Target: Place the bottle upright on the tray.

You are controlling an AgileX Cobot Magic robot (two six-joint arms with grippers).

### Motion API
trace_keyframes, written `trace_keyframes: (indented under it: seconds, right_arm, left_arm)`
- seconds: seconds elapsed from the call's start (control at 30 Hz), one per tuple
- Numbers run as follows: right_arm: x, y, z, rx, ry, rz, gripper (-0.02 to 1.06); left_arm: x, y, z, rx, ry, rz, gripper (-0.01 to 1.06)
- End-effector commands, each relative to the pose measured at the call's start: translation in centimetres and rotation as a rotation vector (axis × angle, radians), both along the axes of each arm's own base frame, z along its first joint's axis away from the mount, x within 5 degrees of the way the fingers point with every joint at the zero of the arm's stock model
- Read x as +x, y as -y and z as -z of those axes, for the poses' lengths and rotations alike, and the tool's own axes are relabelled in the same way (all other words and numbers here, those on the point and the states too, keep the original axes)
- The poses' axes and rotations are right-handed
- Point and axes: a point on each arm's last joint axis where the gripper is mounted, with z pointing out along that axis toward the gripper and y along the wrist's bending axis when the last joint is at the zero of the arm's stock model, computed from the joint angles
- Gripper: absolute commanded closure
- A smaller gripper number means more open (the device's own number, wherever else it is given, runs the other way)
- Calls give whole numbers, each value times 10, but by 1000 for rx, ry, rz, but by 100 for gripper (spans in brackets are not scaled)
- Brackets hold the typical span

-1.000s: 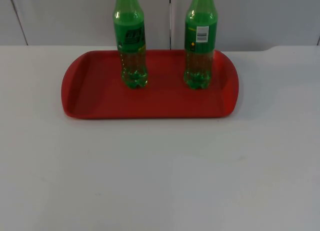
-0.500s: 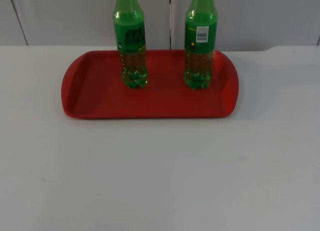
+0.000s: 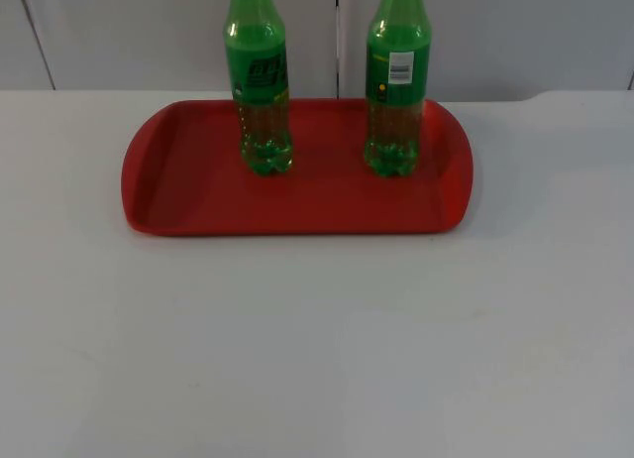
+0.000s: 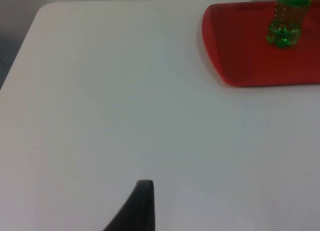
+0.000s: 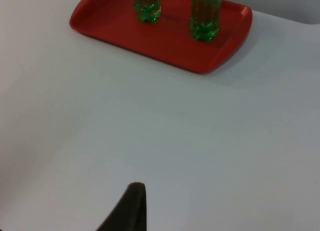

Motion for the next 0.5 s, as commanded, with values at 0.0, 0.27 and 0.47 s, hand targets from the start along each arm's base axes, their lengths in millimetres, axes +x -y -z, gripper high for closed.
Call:
trace_keyframes:
  seconds: [0.0,0.27,0.47]
  right_arm:
    - [0,0,0,7,4,8,-1]
    - [0,-1,0,7,5,133,-1]
    - [-1,-2,0,7,5,263,-1]
  left_arm:
    - [0,0,1,-4,6,-1,0]
    - [0,0,1,-4,6,-1,0]
    - [0,0,1,-4,6,-1,0]
